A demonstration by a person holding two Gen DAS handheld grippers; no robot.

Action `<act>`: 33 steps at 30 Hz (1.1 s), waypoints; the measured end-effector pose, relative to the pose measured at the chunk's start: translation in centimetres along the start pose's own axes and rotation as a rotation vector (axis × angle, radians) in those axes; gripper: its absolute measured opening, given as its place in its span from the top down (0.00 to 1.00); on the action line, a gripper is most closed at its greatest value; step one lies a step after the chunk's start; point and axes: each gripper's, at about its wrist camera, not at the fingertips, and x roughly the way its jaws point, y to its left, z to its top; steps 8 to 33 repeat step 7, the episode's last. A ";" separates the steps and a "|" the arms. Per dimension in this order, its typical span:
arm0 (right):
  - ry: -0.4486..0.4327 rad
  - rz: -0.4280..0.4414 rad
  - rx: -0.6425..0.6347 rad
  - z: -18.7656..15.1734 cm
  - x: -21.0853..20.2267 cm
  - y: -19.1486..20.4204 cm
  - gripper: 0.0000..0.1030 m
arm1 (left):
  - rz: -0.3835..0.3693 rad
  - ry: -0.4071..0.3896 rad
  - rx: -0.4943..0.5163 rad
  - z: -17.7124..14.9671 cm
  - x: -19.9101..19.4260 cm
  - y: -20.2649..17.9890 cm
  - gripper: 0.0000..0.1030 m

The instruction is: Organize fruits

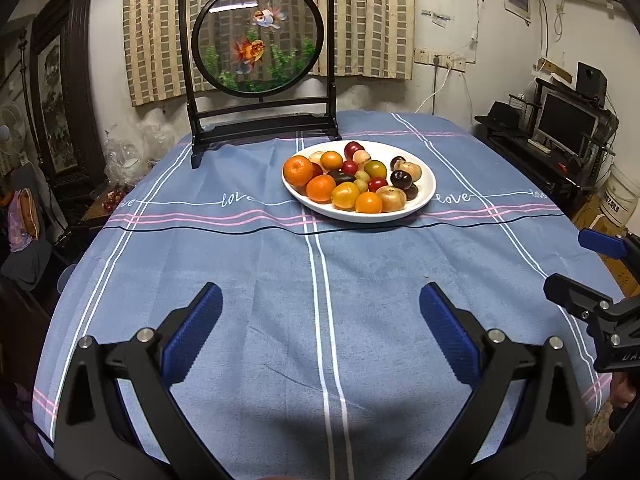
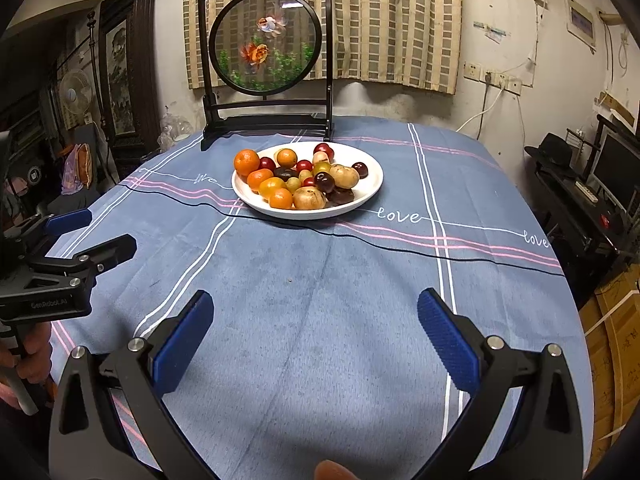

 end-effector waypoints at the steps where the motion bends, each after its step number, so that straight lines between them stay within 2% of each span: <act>1: 0.000 0.000 0.002 -0.1 -0.1 0.0 0.01 | 0.001 0.001 -0.005 0.0 0.0 0.0 0.02; 33: -0.004 0.000 0.001 -0.3 -0.4 -0.1 0.01 | 0.008 -0.001 -0.024 -0.1 -0.2 0.4 0.02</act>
